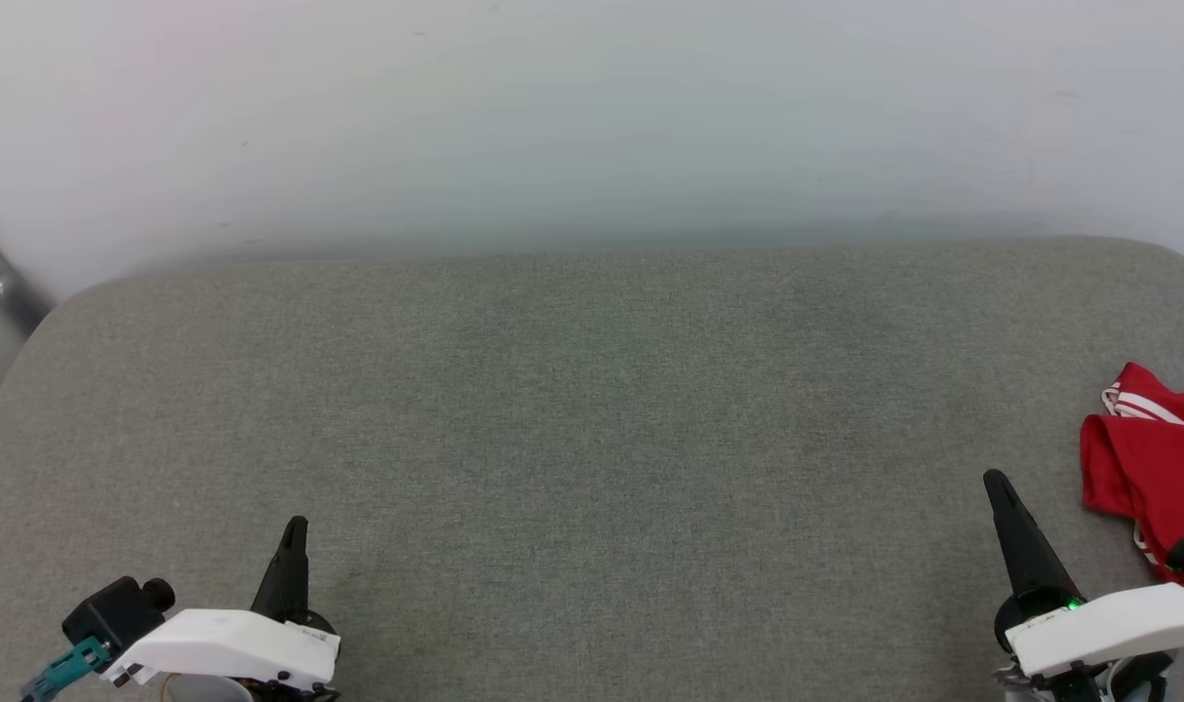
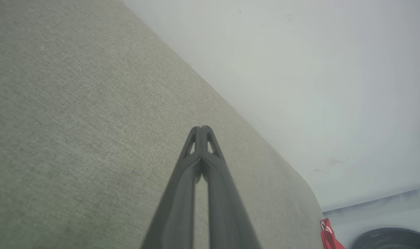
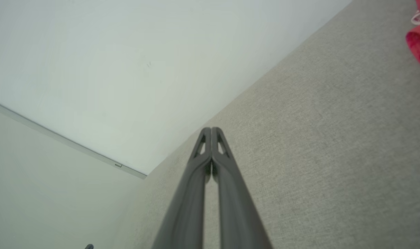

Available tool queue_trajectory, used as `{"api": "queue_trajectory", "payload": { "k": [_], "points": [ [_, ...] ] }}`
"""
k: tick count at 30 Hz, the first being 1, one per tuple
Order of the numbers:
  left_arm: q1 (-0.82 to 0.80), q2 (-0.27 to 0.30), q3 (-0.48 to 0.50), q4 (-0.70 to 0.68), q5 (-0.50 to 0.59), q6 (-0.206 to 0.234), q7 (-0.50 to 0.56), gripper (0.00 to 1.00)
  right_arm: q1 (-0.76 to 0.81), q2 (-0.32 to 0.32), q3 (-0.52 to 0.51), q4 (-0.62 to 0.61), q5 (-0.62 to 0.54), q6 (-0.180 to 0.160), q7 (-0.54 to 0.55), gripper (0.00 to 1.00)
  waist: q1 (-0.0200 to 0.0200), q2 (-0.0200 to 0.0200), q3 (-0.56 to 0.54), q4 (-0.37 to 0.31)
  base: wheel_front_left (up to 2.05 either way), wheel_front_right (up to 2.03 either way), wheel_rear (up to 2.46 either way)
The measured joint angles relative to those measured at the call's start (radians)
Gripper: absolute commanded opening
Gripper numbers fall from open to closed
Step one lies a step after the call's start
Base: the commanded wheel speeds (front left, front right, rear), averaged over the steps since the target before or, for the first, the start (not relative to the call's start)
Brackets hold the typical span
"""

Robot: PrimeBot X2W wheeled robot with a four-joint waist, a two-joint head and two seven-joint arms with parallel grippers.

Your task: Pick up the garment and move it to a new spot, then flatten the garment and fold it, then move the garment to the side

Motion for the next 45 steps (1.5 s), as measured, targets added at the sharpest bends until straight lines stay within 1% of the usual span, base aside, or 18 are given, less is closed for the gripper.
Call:
{"api": "queue_trajectory", "payload": {
  "k": [20, 45],
  "points": [
    [-0.028, -0.045, 0.061, 0.024, -0.184, -0.055, 0.056, 0.00, -0.041, 0.007, -0.016, 0.056, 0.224, 0.000, 0.009, 0.00, 0.0000, 0.0000, 0.004, 0.002, 0.00, 0.00, 0.00],
    [-0.059, -0.096, 0.125, 0.047, -0.370, -0.110, 0.117, 0.00, -0.079, 0.014, -0.032, 0.112, 0.450, 0.000, 0.020, 0.00, 0.0000, 0.0000, 0.009, 0.005, 0.00, 0.00, 0.00]
  ]
}}
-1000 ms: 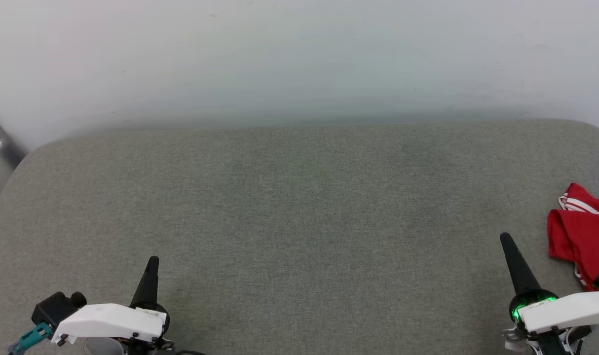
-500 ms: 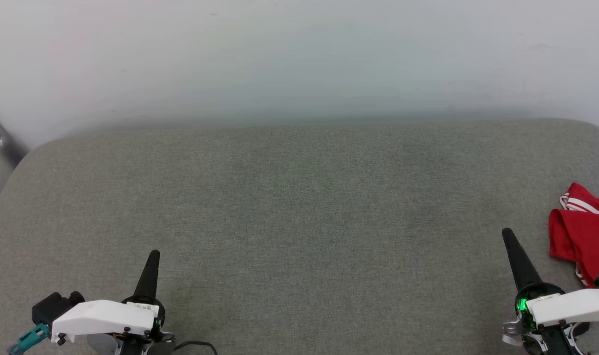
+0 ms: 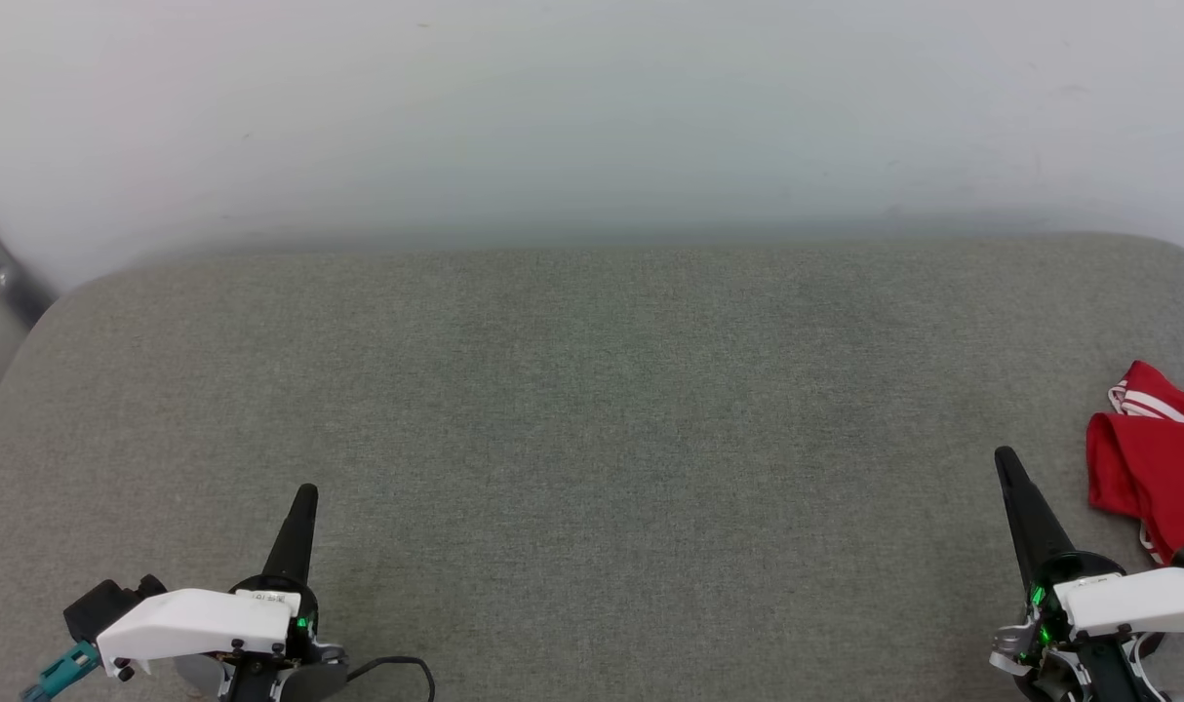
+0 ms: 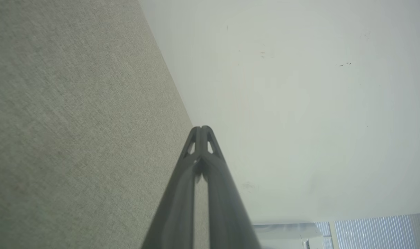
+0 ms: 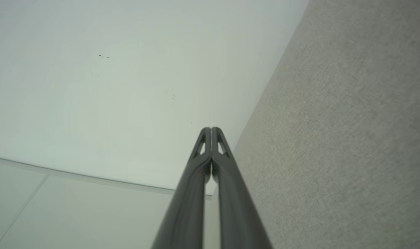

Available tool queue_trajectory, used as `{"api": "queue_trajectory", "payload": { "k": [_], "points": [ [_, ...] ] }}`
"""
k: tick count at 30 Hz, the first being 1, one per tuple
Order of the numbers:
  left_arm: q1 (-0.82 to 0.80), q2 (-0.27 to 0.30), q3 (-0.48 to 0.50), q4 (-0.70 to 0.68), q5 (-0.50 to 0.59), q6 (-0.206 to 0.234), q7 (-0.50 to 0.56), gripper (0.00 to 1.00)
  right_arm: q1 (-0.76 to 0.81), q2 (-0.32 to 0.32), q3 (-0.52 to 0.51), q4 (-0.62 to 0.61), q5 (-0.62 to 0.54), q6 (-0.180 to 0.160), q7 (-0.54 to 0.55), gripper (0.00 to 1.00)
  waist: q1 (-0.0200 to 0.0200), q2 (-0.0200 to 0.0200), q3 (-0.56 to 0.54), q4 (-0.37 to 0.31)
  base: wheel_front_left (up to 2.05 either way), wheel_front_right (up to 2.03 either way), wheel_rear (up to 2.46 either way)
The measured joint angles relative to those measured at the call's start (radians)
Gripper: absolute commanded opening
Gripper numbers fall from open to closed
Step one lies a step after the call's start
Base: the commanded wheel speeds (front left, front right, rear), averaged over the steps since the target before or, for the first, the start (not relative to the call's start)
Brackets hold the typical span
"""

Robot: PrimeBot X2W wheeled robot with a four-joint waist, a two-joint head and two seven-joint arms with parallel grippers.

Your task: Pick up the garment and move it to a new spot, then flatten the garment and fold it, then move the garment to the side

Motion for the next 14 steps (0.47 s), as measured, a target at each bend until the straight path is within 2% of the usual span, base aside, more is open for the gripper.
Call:
{"api": "queue_trajectory", "payload": {
  "k": [14],
  "points": [
    [-0.018, -0.026, 0.031, 0.010, -0.089, -0.027, 0.030, 0.00, -0.018, 0.003, -0.008, 0.027, 0.108, 0.000, 0.005, 0.00, 0.0000, 0.0000, 0.003, 0.002, 0.00, 0.00, 0.00]
  ]
}}
